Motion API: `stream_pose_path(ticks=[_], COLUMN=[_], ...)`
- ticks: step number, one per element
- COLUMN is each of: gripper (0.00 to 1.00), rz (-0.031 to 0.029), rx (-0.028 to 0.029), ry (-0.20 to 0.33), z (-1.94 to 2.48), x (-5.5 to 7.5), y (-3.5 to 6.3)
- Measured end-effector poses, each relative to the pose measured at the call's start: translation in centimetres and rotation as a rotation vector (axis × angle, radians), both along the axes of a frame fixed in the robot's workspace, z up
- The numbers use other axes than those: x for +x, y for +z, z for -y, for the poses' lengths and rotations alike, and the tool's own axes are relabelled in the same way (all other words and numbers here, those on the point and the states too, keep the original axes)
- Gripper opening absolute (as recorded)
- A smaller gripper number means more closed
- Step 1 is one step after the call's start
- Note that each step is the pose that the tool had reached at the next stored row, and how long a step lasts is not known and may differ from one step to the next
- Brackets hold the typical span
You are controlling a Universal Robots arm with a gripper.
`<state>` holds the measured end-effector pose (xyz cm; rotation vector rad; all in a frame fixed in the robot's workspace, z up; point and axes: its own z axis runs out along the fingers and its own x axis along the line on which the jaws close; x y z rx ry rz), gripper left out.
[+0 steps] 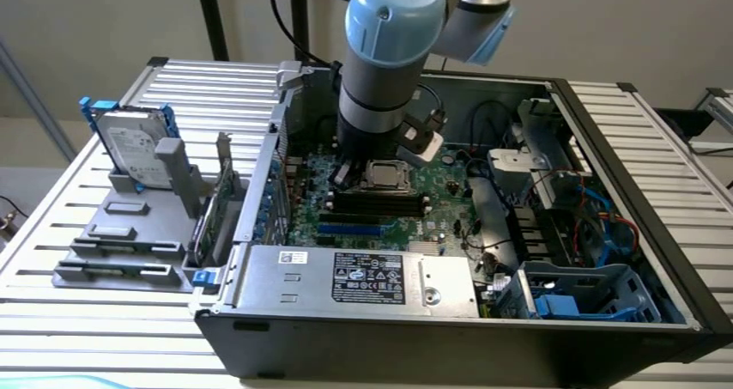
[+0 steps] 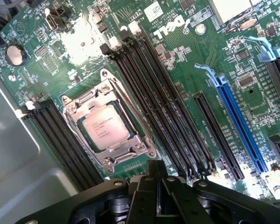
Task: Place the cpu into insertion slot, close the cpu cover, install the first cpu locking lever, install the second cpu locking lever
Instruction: 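Install the second cpu locking lever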
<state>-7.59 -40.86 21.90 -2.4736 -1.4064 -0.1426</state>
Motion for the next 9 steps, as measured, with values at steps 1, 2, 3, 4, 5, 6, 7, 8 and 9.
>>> stream_pose_path(ticks=[1, 2, 3, 4, 5, 6, 7, 8, 9], gripper=[0.11, 0.11, 0.11, 0.11, 0.11, 0.11, 0.11, 0.11, 0.11], rz=[-0.0001, -0.0001, -0.0001, -0.0001, -0.0002, -0.0001, -0.0001, -0.0001, -0.0001], rx=[-0.0001, -0.0002, -0.0002, -0.0002, -0.0003, -0.0002, -0.0002, -0.0002, -0.0002], ry=[0.000, 0.000, 0.000, 0.000, 0.000, 0.000, 0.000, 0.000, 0.000], z=[0.00, 0.00, 0.00, 0.00, 0.00, 0.00, 0.00, 0.00, 0.00], x=[0.00, 0.00, 0.00, 0.00, 0.00, 0.00, 0.00, 0.00, 0.00], y=[0.00, 0.01, 0.01, 0.01, 0.01, 0.01, 0.01, 0.01, 0.01])
